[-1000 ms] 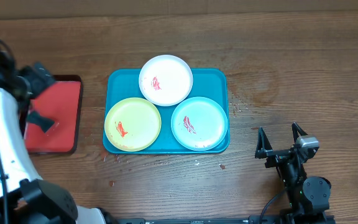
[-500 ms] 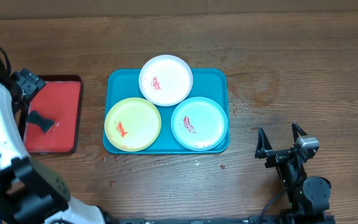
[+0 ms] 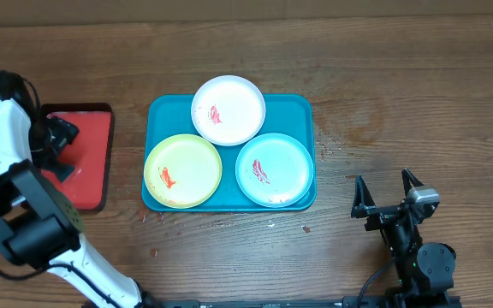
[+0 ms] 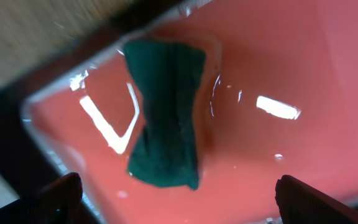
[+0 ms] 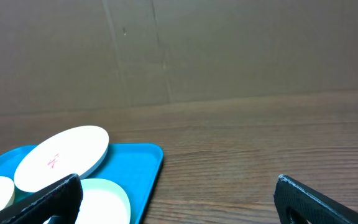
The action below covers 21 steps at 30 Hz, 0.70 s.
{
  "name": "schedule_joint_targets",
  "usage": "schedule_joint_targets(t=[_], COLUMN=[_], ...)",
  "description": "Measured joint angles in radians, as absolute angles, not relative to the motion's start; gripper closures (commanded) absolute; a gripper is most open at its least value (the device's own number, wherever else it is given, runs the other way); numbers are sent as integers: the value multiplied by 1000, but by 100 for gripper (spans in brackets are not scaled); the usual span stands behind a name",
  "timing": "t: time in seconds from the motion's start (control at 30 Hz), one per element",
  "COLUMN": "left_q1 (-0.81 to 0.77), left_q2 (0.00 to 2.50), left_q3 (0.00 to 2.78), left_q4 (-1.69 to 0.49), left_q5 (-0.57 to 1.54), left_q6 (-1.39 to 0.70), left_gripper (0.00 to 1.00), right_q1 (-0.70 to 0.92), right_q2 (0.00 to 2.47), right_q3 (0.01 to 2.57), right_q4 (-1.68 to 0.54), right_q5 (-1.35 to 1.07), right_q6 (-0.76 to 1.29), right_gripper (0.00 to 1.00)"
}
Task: Clean dirty plates on tray and stack at the side
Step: 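Move the left gripper over the red basin and grasp the sponge, then dip and rub the sponge in the basin water with the left gripper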
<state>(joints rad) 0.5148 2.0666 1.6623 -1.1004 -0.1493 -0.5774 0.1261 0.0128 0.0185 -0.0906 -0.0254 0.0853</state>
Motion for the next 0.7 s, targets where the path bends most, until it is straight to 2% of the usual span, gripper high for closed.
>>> schedule_joint_targets(t=[0.3, 0.47, 0.53, 0.6, 0.7], left_q1=[514, 515, 515, 515, 515], left_q2=[2200, 2203, 2204, 2205, 2207], left_q3=[1662, 1663, 1663, 1663, 1663], left_q4=[-1092, -1082, -1082, -1082, -1085], left_q5=[-110, -110, -110, -113, -117], left_q6=[-573, -537, -510, -481, -455], left_gripper=[2, 23, 36, 53, 88], right_q1=[126, 126, 126, 126, 126], right_q2=[13, 13, 13, 13, 13], right_q3=[19, 19, 19, 19, 19], right_q4=[-90, -90, -91, -90, -91], right_q5=[-26, -25, -25, -26, -25], right_q6=[85, 85, 85, 85, 85], right_gripper=[0, 0, 0, 0, 0])
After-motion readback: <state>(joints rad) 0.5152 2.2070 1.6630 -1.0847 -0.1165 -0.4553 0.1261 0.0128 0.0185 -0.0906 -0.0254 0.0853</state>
